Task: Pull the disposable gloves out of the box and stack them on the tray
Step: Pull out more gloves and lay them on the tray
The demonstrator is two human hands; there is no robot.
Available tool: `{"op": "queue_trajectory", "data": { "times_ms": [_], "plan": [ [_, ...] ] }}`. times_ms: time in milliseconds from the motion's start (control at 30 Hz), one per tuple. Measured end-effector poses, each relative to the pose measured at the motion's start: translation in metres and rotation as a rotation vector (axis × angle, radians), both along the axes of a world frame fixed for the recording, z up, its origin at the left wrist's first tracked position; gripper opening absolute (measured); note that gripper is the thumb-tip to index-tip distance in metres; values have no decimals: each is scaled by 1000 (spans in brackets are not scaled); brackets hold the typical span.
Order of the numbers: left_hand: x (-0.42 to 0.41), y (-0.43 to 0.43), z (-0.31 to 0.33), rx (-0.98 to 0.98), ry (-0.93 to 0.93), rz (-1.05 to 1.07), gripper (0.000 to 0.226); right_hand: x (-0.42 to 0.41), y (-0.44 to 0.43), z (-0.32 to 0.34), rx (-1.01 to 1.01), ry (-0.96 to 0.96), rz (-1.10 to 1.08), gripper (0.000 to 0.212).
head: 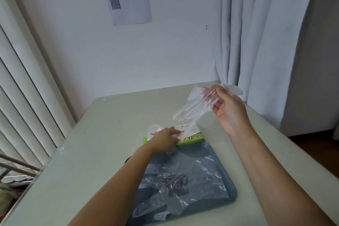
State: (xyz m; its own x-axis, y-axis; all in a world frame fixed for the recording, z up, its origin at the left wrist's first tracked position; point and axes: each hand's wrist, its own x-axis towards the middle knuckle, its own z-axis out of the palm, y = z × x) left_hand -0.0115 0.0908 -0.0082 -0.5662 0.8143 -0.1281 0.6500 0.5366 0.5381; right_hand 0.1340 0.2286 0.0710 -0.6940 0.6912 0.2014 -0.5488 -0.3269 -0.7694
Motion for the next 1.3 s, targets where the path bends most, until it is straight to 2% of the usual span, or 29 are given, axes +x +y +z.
{"op": "queue_trajectory", "data": {
  "times_ms": [100,133,200,233,267,333,400,467,533,600,667,733,833,967,1100,1300],
  "plan": [
    [8,-8,9,482,-264,269,33,14,-13,15,-24,58,212,18],
    [12,-12,15,624,-460,290,34,18,-18,18,-29,71,271,18],
    [18,-18,25,858,-967,201,52,29,-28,24,-22,67,336,13],
    [21,-23,32,892,-1177,160,60,33,-30,25,-2,60,357,18],
    [29,-30,40,859,-1309,114,75,37,-34,25,37,35,376,26],
    [38,-45,47,772,-1367,23,108,45,-40,24,168,-55,357,37],
    [45,-59,55,744,-1349,-59,113,52,-45,21,343,-162,275,39],
    [49,-73,63,745,-1272,-170,103,59,-50,20,494,-231,204,40],
    [57,-81,70,697,-1043,-206,75,64,-55,20,545,-253,193,40],
    [66,-84,78,697,-813,-127,36,71,-59,21,555,-258,201,41],
    [74,-89,86,759,-622,-22,18,77,-60,22,572,-274,198,40],
    [73,-94,89,815,-501,7,17,83,-57,22,535,-282,182,36],
    [73,-105,93,814,-470,20,15,91,-52,22,479,-324,126,27],
    [75,-112,94,719,-411,-1,19,97,-49,30,485,-445,198,41],
    [68,-114,100,599,-373,14,15,93,-49,40,459,-538,257,42],
    [60,-108,117,437,-283,45,18,74,-59,41,445,-622,223,17]
  ]
}}
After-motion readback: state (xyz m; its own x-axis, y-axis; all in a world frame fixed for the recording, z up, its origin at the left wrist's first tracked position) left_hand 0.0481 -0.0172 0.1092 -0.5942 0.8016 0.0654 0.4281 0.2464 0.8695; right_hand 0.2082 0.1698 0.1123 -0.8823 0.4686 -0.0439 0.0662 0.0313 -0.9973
